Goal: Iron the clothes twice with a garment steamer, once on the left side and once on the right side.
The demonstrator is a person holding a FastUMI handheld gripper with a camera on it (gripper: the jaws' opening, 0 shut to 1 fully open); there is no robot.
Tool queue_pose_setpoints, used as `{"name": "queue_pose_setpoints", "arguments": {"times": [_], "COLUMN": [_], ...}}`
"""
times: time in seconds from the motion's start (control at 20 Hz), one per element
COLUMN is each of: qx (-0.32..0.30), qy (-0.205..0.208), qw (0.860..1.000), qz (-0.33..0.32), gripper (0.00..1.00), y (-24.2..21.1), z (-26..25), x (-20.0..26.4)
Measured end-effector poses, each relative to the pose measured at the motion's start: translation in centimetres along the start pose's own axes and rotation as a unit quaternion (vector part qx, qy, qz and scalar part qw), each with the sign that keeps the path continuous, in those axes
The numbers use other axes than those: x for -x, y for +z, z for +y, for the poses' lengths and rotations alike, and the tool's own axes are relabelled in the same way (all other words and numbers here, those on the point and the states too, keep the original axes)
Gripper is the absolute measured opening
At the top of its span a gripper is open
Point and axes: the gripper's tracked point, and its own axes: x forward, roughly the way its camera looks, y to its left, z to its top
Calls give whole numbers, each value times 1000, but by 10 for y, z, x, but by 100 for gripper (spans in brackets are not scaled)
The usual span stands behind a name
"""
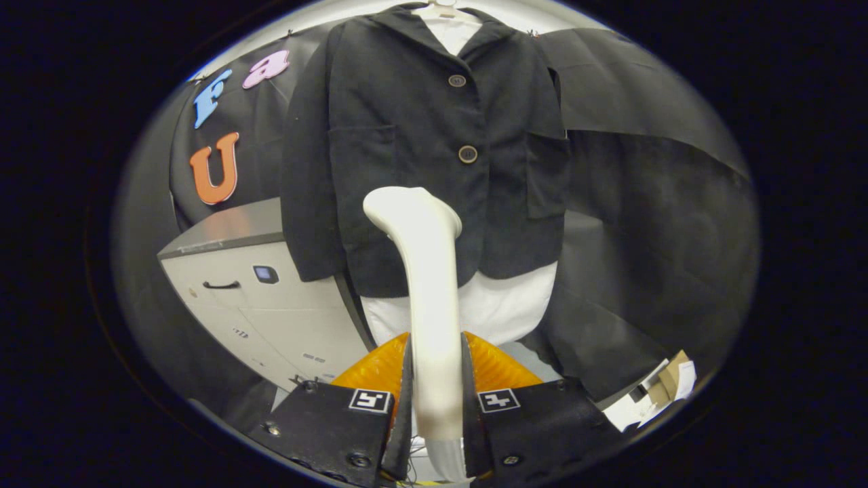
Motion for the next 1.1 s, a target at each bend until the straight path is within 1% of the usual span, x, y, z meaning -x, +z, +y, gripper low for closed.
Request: {"name": "queue_pose_setpoints", "arguments": {"times": [0.35,0.6,0.8,1.1], "qx": [9,1,-13,-55], "qy": [0,7,20,54], "qw": [999,999,1000,995], "qz": [35,38,12,-59], "gripper": [33,33,34,33], "y": [-38,-35,-2,78], "z": [-5,-7,-12,-27], "x": [-10,-3,20,76]}}
